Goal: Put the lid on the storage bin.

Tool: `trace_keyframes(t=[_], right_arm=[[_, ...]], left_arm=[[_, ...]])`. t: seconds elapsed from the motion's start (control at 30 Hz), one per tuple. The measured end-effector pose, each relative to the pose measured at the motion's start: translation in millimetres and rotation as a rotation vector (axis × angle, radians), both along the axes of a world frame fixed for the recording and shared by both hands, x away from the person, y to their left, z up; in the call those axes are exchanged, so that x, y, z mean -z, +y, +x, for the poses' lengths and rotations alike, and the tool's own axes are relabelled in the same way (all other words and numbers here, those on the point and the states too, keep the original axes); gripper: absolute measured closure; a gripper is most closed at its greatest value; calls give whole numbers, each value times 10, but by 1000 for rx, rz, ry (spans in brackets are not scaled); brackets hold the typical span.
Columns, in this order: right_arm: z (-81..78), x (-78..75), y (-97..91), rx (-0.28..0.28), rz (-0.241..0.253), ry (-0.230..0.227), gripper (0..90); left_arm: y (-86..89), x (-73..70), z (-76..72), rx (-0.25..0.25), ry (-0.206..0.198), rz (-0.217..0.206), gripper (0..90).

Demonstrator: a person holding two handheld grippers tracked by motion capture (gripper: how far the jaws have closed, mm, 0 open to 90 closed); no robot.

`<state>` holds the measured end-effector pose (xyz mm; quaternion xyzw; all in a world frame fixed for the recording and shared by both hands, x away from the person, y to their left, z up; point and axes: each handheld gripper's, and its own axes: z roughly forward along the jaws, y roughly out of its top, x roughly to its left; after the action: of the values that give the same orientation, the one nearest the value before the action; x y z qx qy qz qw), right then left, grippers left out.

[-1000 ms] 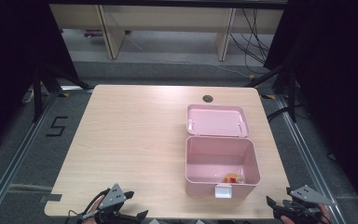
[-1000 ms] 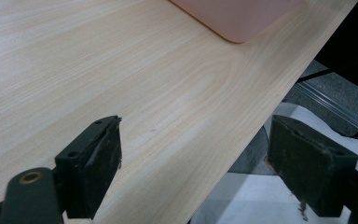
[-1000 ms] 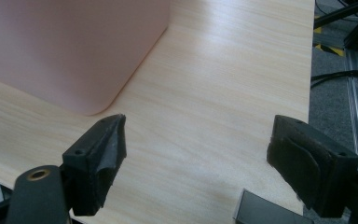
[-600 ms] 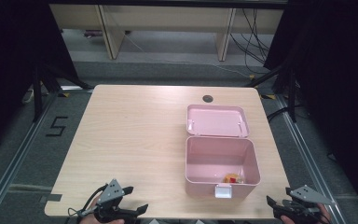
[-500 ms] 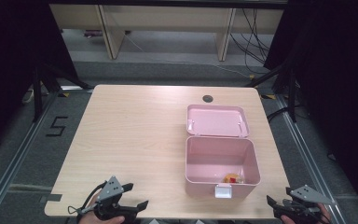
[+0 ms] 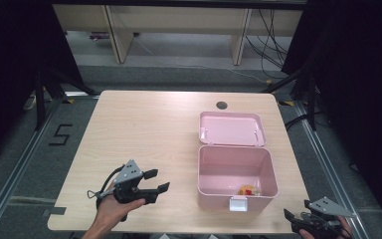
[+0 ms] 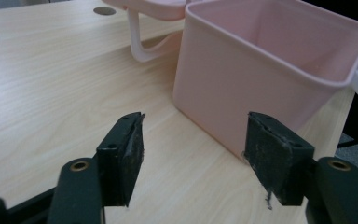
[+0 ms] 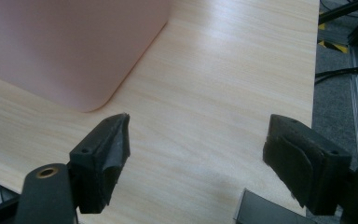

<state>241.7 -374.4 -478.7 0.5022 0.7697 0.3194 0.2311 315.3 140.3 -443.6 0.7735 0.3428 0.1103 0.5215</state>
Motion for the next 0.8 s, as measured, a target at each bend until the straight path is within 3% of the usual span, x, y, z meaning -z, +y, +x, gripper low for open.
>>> trace_keyframes(t=[0.1,0.17,0.27,0.57,0.67,0.73,0.8], right_arm=[[-23,5,27,31,34,11,229],[-17,-1,11,30,3,-4,229],[-8,21,16,34,4,-23,231],[-5,32,10,32,6,-20,232],[-14,30,39,52,36,5,233],[0,34,17,30,21,-13,233],[-11,31,27,46,37,1,233]], left_arm=[[-111,-63,122,16,-2,-6,388],[-188,-102,195,14,7,-16,414],[-346,-161,341,42,14,-2,437],[-569,-225,549,72,23,-1,465],[-634,-243,614,76,29,3,477],[-672,-248,651,83,33,12,485],[-738,-246,717,84,36,6,496]])
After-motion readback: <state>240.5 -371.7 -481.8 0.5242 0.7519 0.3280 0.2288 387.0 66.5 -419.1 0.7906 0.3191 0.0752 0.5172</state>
